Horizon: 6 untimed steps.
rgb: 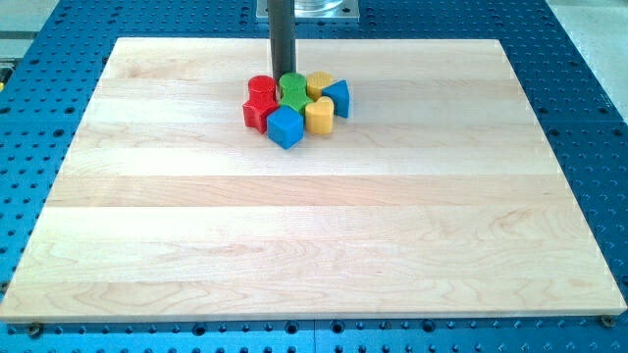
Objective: Separate the red blocks from the group of blocks
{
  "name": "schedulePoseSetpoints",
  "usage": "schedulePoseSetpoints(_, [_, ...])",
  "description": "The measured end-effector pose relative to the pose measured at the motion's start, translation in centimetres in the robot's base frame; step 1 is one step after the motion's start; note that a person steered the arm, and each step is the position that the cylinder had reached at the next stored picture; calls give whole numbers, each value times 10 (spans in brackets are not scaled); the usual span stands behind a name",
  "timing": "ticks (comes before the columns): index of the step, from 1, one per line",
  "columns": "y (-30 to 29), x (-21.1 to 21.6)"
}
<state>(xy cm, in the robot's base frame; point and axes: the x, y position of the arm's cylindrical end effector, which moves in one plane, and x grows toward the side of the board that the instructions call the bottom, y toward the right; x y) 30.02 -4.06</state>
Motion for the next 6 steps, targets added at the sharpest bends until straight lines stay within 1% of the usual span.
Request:
schedulePoseSetpoints(3, [-11,15])
schedulePoseSetpoints(4, [-25,37])
schedulePoseSetpoints(5, [-26,45])
schedulePoseSetpoints(6, [-14,17])
